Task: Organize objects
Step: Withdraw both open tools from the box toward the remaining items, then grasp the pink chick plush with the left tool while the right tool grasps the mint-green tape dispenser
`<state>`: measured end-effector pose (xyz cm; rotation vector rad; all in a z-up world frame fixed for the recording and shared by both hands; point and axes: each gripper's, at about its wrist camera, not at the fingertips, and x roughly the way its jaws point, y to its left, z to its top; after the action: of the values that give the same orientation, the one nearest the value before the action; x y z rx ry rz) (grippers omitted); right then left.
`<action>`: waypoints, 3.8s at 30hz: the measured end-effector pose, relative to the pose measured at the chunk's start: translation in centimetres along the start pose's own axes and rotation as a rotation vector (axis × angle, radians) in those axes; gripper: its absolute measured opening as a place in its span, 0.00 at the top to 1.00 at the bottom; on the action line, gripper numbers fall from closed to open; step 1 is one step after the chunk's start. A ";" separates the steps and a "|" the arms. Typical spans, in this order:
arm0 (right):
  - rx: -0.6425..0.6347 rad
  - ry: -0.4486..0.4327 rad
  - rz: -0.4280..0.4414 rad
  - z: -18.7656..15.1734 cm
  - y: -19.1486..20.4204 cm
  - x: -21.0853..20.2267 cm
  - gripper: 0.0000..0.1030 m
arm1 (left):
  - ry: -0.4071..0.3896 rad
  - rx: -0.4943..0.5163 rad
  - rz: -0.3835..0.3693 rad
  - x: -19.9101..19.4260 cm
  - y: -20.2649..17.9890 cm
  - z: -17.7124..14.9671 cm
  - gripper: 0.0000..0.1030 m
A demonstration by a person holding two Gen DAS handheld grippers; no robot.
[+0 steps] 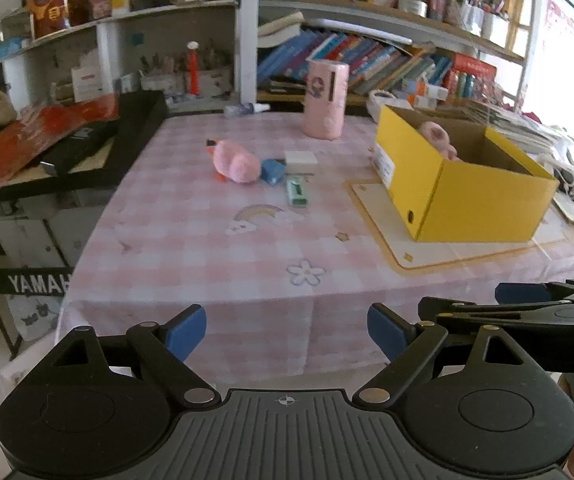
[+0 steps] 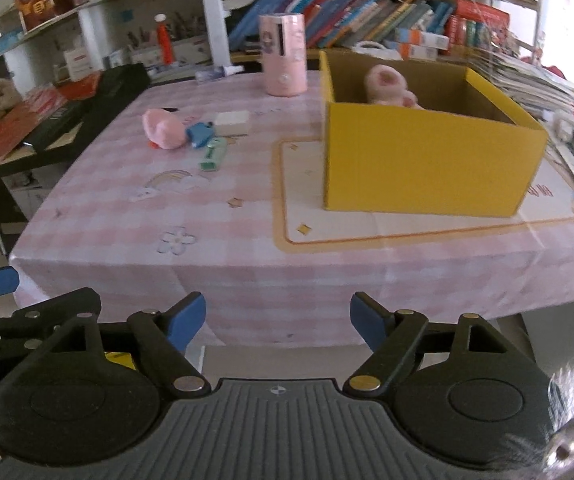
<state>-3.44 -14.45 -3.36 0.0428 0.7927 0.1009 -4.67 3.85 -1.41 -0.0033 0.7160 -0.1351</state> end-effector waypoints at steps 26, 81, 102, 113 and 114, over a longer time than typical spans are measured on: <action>-0.073 -0.023 0.034 4.8 3.1 3.7 0.20 | -0.020 -0.060 0.048 3.4 3.5 3.3 0.12; -0.301 0.086 0.206 17.5 4.7 23.3 0.77 | 0.039 -0.204 0.148 20.5 6.9 15.6 0.12; -0.369 0.014 0.190 18.0 2.4 21.1 0.77 | 0.146 -0.357 0.079 27.6 7.7 16.2 0.61; -0.282 0.021 0.192 18.1 2.2 20.5 0.77 | 0.064 -0.398 0.056 21.6 9.1 15.5 0.63; -0.272 0.024 0.194 18.0 2.2 20.4 0.77 | 0.062 -0.394 0.052 21.0 9.1 15.2 0.63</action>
<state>23.51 -10.13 -5.04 -0.1398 0.7916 0.3923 22.08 9.55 -4.15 -0.3583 0.7946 0.0580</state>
